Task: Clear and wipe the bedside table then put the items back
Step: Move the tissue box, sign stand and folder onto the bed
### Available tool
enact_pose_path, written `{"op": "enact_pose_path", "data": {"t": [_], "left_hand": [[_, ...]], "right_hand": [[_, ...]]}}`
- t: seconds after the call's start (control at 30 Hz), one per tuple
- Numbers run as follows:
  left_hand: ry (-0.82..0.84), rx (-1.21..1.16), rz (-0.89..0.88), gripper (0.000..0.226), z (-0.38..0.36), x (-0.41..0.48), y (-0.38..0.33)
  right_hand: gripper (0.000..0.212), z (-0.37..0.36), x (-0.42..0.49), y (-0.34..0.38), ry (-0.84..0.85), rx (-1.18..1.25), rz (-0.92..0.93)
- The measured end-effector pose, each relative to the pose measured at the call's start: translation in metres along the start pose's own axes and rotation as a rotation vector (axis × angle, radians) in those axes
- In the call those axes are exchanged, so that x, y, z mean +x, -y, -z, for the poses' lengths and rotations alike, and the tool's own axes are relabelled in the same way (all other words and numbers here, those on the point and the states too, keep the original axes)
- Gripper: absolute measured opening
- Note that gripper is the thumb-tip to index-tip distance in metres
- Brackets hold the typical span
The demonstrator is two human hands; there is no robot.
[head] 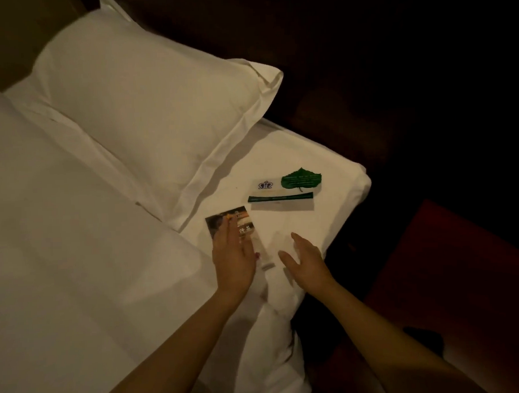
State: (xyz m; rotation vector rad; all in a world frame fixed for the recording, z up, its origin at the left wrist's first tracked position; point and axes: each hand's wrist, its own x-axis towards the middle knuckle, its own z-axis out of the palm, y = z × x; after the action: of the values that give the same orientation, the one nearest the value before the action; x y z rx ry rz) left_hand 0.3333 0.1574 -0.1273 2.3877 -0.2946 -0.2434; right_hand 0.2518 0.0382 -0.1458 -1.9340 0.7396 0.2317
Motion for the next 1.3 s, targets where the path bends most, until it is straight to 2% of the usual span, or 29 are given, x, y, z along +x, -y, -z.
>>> {"op": "enact_pose_path", "data": {"t": [0.13, 0.23, 0.43, 0.57, 0.73, 0.83, 0.97, 1.1, 1.3], "left_hand": [[0.218, 0.082, -0.241, 0.053, -0.028, -0.023, -0.046], [0.445, 0.044, -0.29, 0.054, -0.057, -0.042, -0.084], [0.761, -0.004, -0.339, 0.058, -0.125, -0.098, -0.155], [0.831, -0.009, -0.379, 0.058, -0.172, -0.143, -0.197], [0.941, -0.06, -0.397, 0.057, -0.221, -0.201, -0.235], [1.009, -0.062, -0.386, 0.056, -0.246, -0.231, -0.252], [1.095, -0.023, -0.334, 0.058, -0.274, -0.268, -0.268], [1.199, 0.042, -0.215, 0.06, -0.301, -0.297, -0.281], [1.221, -0.026, -0.111, 0.058, -0.323, -0.329, -0.292]], "right_hand": [[0.064, 0.053, -0.029, -0.036, -0.19, -0.107, -0.056], [0.072, 0.095, -0.063, -0.07, -0.318, -0.133, -0.172], [0.072, 0.173, -0.145, -0.146, -0.547, -0.125, -0.354], [0.061, 0.21, -0.199, -0.194, -0.731, -0.121, -0.435], [0.052, 0.24, -0.256, -0.248, -0.878, -0.233, -0.454], [0.048, 0.258, -0.283, -0.277, -0.983, -0.202, -0.566], [0.05, 0.271, -0.304, -0.313, -0.954, -0.068, -0.725], [0.053, 0.278, -0.304, -0.334, -0.901, 0.212, -0.764], [0.048, 0.294, -0.296, -0.355, -0.877, 0.347, -0.808]]}}
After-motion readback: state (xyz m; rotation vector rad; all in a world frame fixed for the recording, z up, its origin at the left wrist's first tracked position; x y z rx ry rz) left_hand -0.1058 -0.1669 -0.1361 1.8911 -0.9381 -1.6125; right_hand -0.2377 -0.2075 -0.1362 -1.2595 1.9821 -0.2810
